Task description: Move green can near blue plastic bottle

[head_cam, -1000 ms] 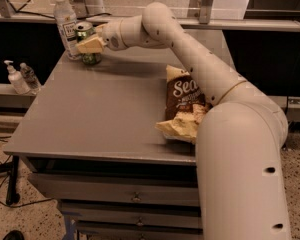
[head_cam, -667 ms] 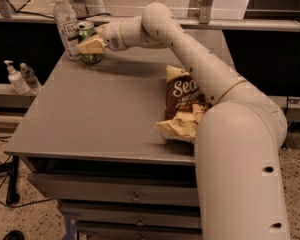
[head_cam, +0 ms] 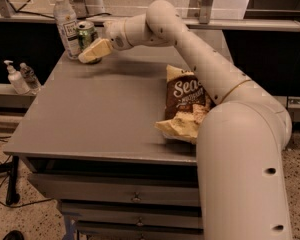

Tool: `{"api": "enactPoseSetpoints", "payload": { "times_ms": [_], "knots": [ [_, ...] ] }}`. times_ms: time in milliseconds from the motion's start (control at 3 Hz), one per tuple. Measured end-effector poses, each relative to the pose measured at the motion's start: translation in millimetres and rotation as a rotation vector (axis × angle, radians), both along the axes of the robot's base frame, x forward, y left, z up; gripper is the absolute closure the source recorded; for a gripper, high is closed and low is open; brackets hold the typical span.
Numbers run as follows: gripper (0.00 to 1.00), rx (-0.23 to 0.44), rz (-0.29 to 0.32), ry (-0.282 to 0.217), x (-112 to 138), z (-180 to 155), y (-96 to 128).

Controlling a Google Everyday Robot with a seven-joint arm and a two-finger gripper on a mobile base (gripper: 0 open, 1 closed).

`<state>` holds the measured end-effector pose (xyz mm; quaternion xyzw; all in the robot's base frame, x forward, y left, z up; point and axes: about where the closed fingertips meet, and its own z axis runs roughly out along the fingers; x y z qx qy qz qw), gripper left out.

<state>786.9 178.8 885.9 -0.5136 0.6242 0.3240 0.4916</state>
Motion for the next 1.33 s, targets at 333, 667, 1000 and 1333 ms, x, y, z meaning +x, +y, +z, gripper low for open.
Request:
{"api": "enactPoseSetpoints", "payload": {
  "times_ms": [333, 667, 1000, 1333],
  "knots": [
    [0.0, -0.015, -0.02, 0.004, -1.8, 7.2, -34.6],
    [0.0, -0.023, -0.088, -0.03, -2.6, 30.9, -97.0],
    [0.0, -0.008, -0.196, -0.083, -0.8, 59.0, -170.5],
    [0.0, 0.056, -0.329, -0.146, 0.3, 90.6, -245.9]
  ]
}}
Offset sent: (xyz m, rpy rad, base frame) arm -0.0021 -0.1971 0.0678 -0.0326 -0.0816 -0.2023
